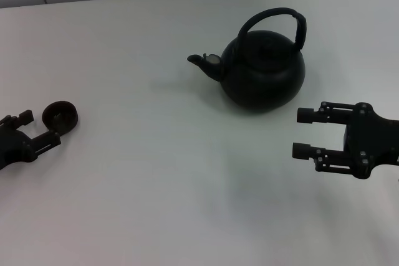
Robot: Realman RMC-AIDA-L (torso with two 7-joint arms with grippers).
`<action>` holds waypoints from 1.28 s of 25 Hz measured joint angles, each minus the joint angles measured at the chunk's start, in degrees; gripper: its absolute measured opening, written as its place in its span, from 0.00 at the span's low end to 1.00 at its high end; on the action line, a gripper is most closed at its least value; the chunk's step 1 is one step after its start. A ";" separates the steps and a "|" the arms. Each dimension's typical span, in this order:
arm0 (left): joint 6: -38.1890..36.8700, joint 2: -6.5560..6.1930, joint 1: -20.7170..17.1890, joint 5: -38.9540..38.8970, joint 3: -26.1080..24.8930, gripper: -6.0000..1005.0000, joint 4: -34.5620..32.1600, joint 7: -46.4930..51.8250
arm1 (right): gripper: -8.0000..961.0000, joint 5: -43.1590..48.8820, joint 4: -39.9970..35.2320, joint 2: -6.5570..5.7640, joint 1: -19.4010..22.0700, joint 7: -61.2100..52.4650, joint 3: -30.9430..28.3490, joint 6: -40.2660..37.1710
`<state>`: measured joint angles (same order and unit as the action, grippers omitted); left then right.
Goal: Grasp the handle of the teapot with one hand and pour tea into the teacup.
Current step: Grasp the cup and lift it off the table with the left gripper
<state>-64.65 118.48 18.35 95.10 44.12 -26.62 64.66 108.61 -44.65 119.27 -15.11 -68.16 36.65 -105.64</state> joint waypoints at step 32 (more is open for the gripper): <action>0.49 0.12 1.92 -0.02 0.70 0.80 2.04 -0.76 | 0.69 0.02 0.00 -0.18 0.03 -0.04 -0.74 0.09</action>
<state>-64.16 118.60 20.27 95.09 44.82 -24.59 63.89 108.64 -44.65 119.09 -15.09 -68.20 35.90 -105.55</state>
